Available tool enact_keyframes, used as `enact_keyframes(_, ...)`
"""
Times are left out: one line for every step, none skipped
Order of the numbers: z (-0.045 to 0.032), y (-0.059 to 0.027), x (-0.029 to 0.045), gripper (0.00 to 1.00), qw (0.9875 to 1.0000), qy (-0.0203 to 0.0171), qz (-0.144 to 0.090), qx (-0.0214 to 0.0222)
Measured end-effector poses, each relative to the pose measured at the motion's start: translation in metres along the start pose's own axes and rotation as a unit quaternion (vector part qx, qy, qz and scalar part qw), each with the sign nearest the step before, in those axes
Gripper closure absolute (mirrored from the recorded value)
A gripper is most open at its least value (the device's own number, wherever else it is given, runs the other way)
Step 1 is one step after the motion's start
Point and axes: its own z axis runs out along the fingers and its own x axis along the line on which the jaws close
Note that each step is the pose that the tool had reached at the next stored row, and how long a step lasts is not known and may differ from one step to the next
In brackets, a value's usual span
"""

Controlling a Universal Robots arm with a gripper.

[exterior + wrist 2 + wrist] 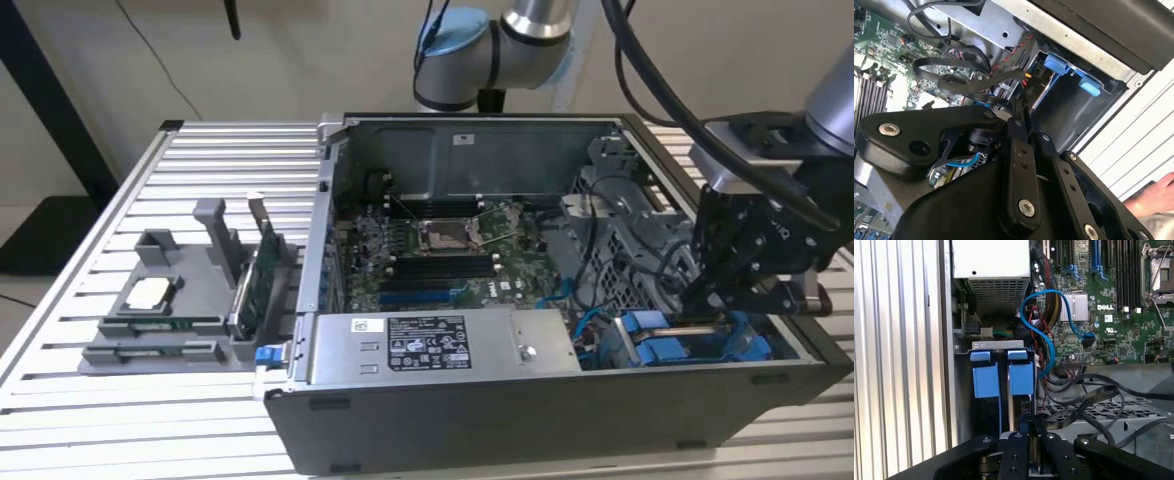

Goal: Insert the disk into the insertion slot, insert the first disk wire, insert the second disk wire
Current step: 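Insert the second disk wire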

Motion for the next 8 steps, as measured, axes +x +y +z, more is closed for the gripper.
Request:
enact_keyframes(0.0005,-0.0001,0.0001,0.84,1.0,0.0002,0.0,-0.0005)
enact_keyframes(0.001,-0.0002,0.0002,0.84,1.0,0.0004,0.0,-0.0012)
enact_keyframes(0.0017,-0.0003,0.0003,0.84,1.0,0.0005,0.0,-0.0016)
enact_keyframes(0.0023,-0.0003,0.0004,0.84,1.0,0.0006,0.0,-0.0019)
enact_keyframes(0.0028,-0.0004,0.0005,0.84,1.0,0.0006,0.0,-0.002)
enact_keyframes(0.003,-0.0004,0.0008,0.84,1.0,-0.0003,0.0,-0.0022)
enact_keyframes(0.0028,-0.0004,0.001,0.84,1.0,-0.0012,0.0,-0.0022)
enact_keyframes(0.0029,-0.0005,0.001,0.84,1.0,-0.0025,0.0,-0.0022)
